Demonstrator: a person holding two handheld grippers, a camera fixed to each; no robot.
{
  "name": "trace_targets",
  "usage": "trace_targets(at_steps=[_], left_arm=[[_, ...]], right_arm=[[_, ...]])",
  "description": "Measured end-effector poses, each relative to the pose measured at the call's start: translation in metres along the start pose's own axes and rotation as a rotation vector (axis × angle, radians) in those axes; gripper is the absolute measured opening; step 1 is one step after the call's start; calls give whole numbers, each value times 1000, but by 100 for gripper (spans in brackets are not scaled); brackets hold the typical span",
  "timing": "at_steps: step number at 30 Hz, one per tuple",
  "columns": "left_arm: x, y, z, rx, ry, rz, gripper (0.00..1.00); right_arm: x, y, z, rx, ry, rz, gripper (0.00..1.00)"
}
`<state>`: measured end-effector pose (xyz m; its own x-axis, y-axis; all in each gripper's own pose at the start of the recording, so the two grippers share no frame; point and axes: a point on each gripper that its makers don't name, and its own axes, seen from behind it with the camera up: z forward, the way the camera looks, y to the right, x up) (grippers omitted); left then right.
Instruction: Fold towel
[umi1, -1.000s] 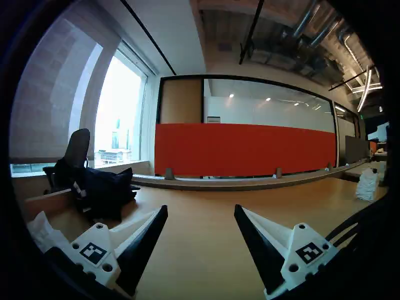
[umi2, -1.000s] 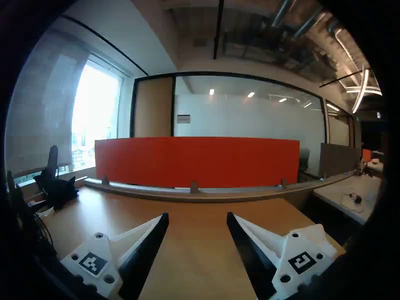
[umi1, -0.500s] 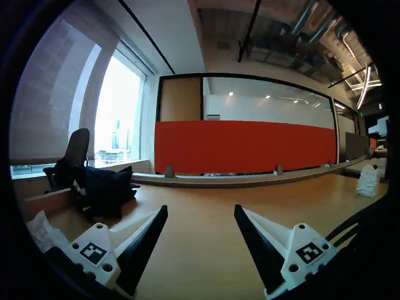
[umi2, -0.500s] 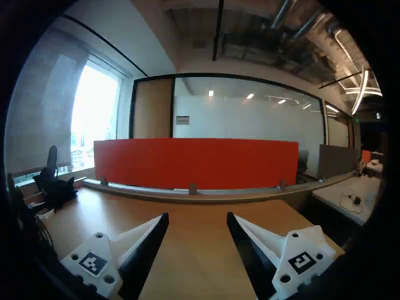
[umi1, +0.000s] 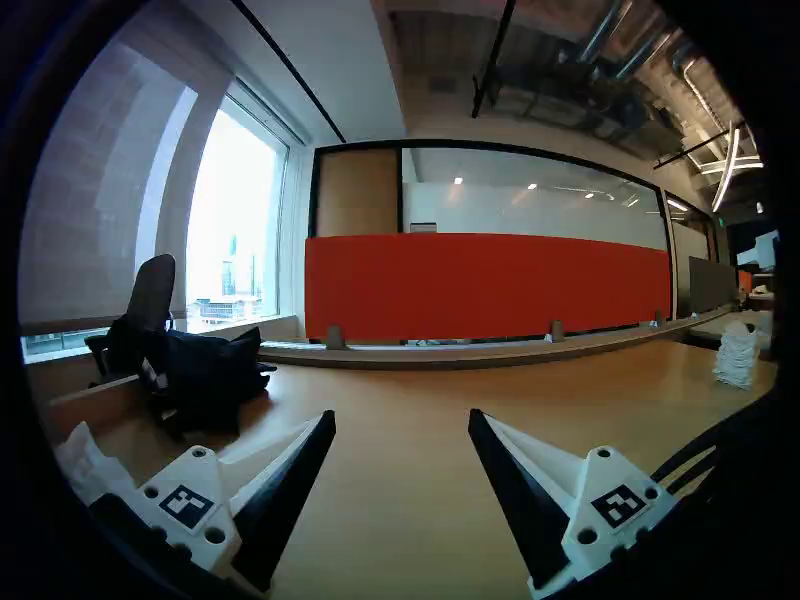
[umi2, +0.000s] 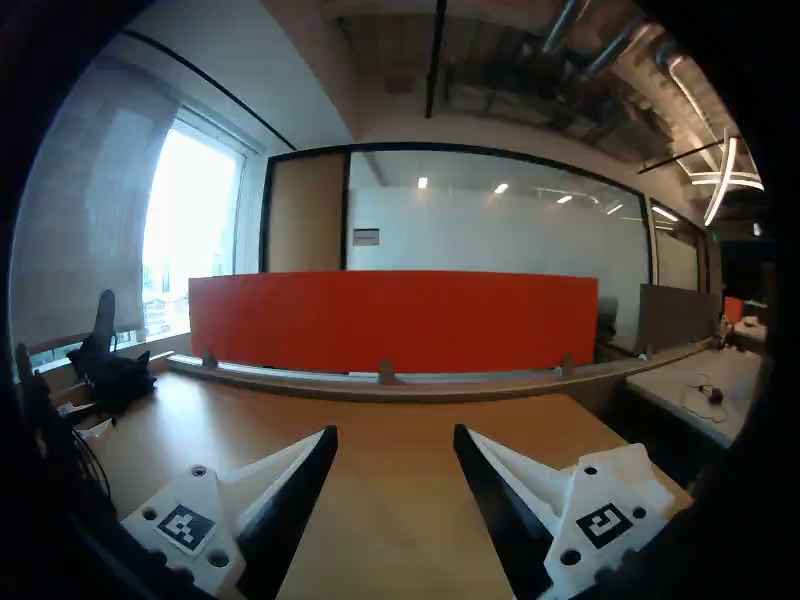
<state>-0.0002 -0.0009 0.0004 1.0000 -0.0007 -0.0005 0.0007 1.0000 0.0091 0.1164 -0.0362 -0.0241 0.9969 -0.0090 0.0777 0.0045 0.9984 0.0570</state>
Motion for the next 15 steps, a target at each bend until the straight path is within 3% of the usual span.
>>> trace_targets(at_steps=[11, 15], left_arm=[[0, 0, 0, 1, 0, 0, 99], [0, 0, 0, 1, 0, 0, 99]], right_arm=[[0, 17, 3, -22, 22, -21, 90], [-3, 21, 5, -27, 34, -17, 94]])
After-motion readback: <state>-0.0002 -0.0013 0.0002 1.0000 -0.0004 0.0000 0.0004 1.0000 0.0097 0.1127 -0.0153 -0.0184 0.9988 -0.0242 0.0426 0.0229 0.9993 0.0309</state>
